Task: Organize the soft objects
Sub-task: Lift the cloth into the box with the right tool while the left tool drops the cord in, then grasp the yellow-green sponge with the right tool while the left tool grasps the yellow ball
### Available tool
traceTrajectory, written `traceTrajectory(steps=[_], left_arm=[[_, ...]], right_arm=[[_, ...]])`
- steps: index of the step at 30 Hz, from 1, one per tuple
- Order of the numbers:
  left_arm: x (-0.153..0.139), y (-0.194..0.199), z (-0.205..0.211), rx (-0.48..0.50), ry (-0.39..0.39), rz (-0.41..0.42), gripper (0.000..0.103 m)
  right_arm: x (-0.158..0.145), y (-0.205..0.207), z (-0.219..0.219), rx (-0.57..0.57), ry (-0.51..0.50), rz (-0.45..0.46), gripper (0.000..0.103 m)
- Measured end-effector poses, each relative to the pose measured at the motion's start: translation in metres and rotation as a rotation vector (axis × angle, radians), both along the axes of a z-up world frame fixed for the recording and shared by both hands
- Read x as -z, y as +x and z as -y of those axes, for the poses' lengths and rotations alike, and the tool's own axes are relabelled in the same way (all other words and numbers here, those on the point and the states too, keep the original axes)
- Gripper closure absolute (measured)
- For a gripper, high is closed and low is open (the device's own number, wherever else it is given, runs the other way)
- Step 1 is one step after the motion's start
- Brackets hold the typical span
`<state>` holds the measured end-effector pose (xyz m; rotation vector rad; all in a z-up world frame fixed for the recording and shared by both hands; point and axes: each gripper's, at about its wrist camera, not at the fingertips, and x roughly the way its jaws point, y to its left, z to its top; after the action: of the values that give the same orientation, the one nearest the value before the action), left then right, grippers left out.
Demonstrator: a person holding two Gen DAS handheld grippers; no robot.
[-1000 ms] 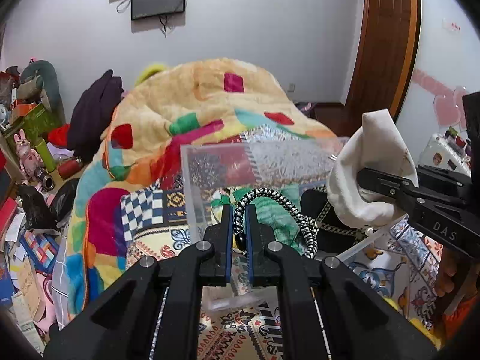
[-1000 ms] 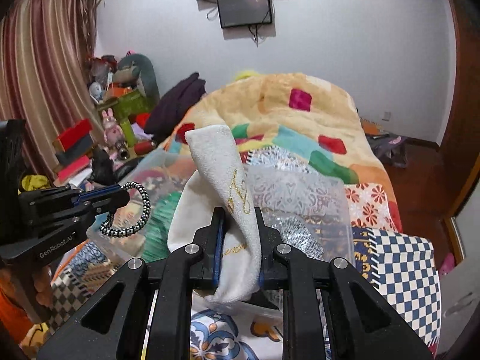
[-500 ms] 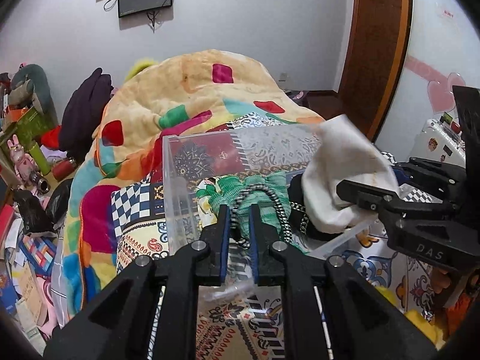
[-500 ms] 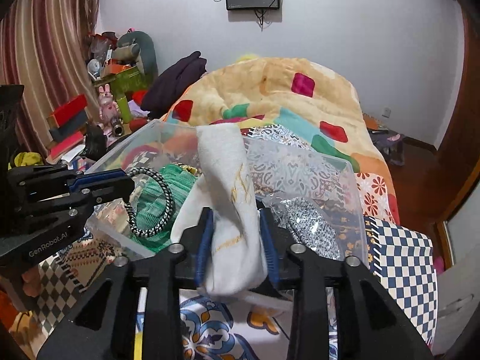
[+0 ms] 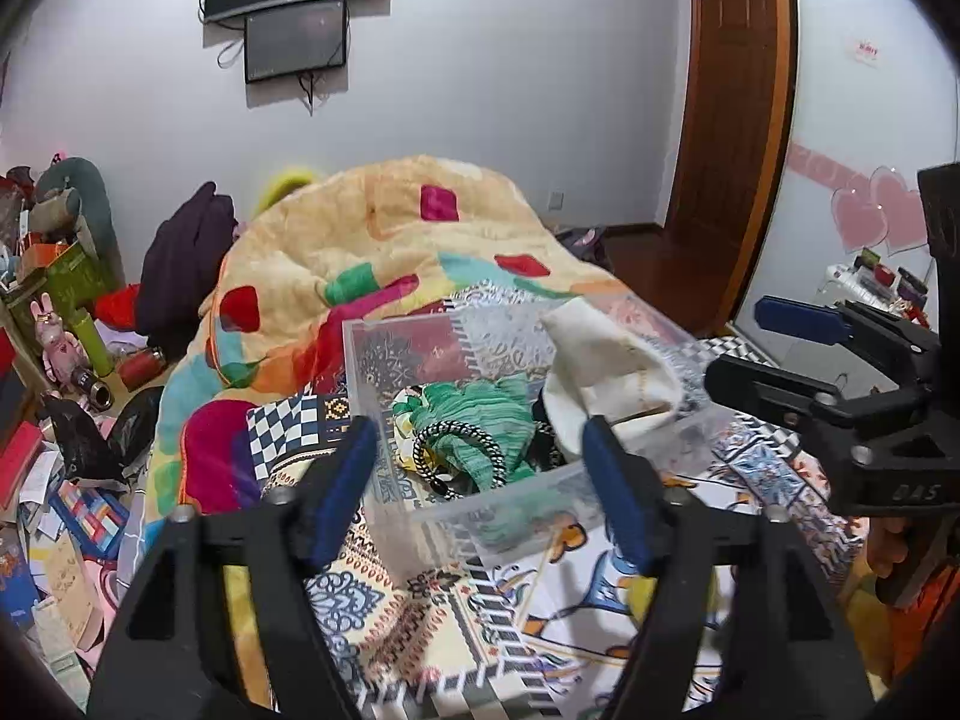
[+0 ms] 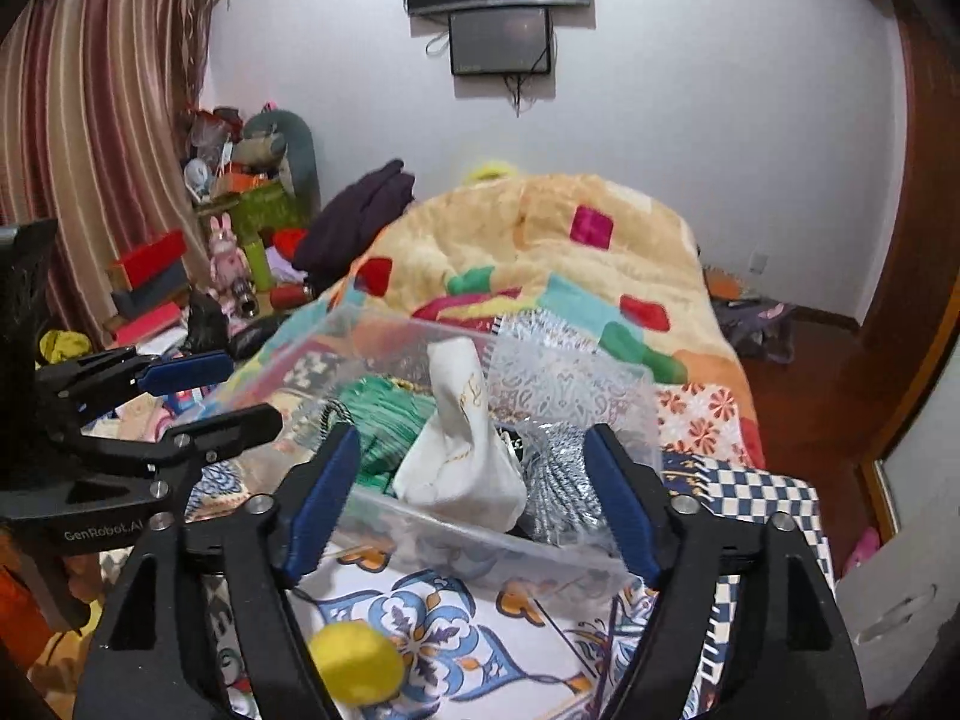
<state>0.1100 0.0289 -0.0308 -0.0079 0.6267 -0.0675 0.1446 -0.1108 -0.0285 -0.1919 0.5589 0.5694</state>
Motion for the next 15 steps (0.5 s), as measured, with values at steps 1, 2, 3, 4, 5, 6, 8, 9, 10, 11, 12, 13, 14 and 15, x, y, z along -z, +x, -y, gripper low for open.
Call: traceTrajectory(steps=[1, 2, 3, 4, 5, 6, 8, 9, 10, 11, 12, 13, 14, 15], left_arm=[[-0.002, -0.004, 0.001, -0.001, -0.004, 0.007, 0.021], [-0.004, -0.008, 0.001, -0.001, -0.006, 0.014, 0.015], [-0.006, -0.014, 0.001, -0.002, -0.008, 0.02, 0.011], [-0.007, -0.019, 0.002, -0.005, -0.008, 0.025, 0.007], [-0.008, -0.024, 0.003, -0.01, -0.007, 0.029, 0.004], [-0.008, -0.029, 0.003, -0.014, -0.006, 0.033, 0.003], [-0.006, -0.038, 0.006, -0.011, 0.001, 0.031, 0.003], [-0.004, -0.043, 0.008, -0.007, 0.004, 0.023, 0.003], [0.0, -0.048, 0.01, -0.004, 0.006, 0.012, 0.003], [0.003, -0.051, 0.012, -0.001, 0.007, 0.002, 0.003], [0.006, -0.054, 0.013, 0.003, 0.008, -0.006, 0.003], [0.011, -0.058, 0.014, 0.007, 0.008, -0.019, 0.003], [0.014, -0.061, 0.017, 0.008, 0.008, -0.027, 0.003], [0.019, -0.064, 0.018, 0.008, 0.007, -0.041, 0.003]], right_arm=[[-0.003, -0.005, 0.002, 0.001, 0.009, 0.009, 0.018], [-0.005, -0.01, 0.005, 0.0, 0.014, 0.017, 0.018], [-0.006, -0.016, 0.007, -0.001, 0.016, 0.023, 0.018], [-0.007, -0.02, 0.009, -0.001, 0.017, 0.024, 0.018], [-0.006, -0.025, 0.011, 0.0, 0.019, 0.023, 0.018], [-0.004, -0.03, 0.013, -0.003, 0.02, 0.016, 0.018], [0.002, -0.039, 0.016, -0.002, 0.015, -0.001, 0.018], [0.007, -0.043, 0.017, -0.002, 0.01, -0.015, 0.018], [0.012, -0.046, 0.017, -0.004, 0.005, -0.028, 0.018], [0.019, -0.051, 0.017, -0.003, -0.001, -0.045, 0.018], [0.024, -0.054, 0.018, -0.001, -0.004, -0.058, 0.018], [0.029, -0.058, 0.017, -0.003, -0.008, -0.075, 0.018], [0.035, -0.061, 0.017, -0.009, -0.008, -0.097, 0.018], [0.041, -0.066, 0.018, -0.018, -0.007, -0.122, 0.018]])
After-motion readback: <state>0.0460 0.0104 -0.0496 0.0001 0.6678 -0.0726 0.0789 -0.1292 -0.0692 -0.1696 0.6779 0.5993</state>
